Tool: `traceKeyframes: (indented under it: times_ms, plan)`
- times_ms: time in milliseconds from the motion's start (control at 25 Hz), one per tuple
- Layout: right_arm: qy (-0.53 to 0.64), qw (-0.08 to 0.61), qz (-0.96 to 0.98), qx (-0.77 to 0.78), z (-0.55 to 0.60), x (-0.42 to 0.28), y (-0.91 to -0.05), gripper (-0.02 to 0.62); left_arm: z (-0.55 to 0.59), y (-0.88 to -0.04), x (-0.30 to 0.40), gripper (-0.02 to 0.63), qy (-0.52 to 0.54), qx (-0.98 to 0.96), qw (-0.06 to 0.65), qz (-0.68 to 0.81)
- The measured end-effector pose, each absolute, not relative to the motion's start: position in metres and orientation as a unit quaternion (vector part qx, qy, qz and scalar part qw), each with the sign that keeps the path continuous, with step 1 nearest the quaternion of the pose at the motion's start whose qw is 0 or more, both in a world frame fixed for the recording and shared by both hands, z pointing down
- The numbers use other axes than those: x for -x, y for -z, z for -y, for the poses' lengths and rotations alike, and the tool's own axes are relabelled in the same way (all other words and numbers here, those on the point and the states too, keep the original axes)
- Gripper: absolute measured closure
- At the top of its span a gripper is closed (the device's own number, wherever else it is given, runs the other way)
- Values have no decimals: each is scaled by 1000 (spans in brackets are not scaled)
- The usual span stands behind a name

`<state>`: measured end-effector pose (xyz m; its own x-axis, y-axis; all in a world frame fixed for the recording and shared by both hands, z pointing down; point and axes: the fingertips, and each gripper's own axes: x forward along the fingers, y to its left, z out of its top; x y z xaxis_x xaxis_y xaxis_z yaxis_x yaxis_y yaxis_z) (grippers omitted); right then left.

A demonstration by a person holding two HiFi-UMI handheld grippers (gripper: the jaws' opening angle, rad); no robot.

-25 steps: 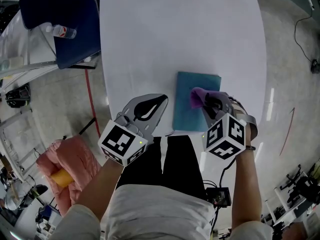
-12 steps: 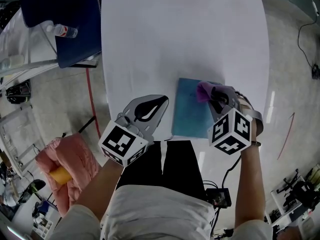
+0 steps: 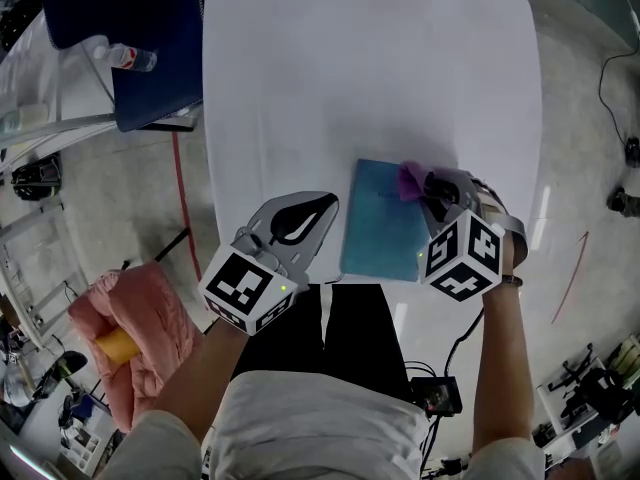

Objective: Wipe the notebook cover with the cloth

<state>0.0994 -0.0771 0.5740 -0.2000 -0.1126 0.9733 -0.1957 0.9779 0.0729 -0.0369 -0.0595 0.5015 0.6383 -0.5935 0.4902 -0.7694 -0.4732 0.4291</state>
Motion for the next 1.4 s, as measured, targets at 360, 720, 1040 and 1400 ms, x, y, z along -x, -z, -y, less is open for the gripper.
traceKeyframes:
  times_ms: [360,720,1040,1400]
  plan:
    - [-47,635,764,-103,73,-97,-579,486,57,-504,28,607,-139,-848,321,399]
    - [-66,635,763,-99,58,-98,-579,486,53,-504,27,606,-143,-847,321,398]
    - [-70,635,763,-101,47,-98,-579,486,47,-501,23,607,-141,-851,318,394]
    - [-79,633,764,-102,30,-98,-578,486,36,-499,22,607,-144,-854,313,389]
